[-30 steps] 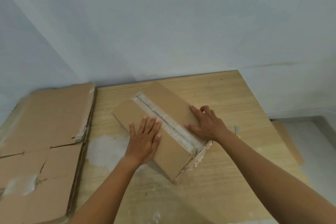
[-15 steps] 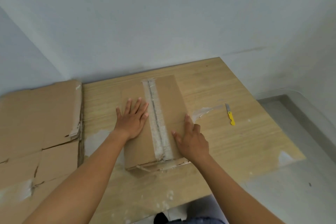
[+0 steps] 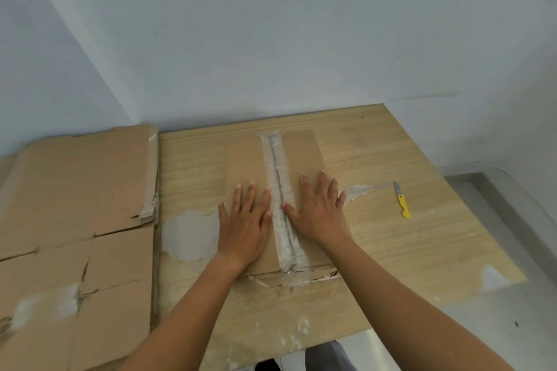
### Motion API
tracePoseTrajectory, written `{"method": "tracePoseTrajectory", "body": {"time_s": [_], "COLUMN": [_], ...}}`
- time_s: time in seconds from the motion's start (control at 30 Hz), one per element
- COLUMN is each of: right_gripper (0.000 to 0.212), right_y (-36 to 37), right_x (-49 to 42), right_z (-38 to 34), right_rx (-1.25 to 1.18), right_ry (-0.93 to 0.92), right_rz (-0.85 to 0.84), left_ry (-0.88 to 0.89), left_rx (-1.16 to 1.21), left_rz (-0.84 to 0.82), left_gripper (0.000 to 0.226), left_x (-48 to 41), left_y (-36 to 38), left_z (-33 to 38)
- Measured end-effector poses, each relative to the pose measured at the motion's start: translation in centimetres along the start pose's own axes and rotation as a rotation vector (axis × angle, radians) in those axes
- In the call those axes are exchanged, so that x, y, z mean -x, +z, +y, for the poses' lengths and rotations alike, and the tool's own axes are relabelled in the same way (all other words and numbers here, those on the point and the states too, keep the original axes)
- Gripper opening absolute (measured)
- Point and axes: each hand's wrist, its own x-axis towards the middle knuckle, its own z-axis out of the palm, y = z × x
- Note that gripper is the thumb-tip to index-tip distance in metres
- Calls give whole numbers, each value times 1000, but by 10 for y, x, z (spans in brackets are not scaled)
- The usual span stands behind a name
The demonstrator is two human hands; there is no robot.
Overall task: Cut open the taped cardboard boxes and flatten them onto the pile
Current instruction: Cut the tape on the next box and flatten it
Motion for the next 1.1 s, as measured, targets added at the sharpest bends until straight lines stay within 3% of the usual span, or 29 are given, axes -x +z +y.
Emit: {"method": "tracePoseTrajectory", "body": {"time_s": [0.2,0.37,0.47,0.7,0.83,0.97,1.1], "right_gripper": [93,84,79,61,61,66,66], "right_y": [1,-5,-14,-63,-70,-66,-66], "right_x": [-15,-20,-22,-20,-19,-18,-17], "right_z": [-11,-17,-14,16,20,15,15], "right_rx": [120,108,-38,-659,-599,-541,-492], "right_ry": [67,79,73,6,-19,-31,-32], "right_rz": [-63,-64,-72,-21,-73,-100,-115], "left_ry": [3,5,2,-12,-161,-281,-289], "left_rx": [-47,-34,-1,-5,85,146,279], "left_rz": [-9,17,28,25,29,-66,-18], "left_gripper": [76,72,71,74,64,82,78], "left_x": [-4,-4,-5,-4,-16,-31,-35], "left_y": [5,7,7,4,-7,-18,-32], "left_z": [0,0,0,3,24,44,40]}}
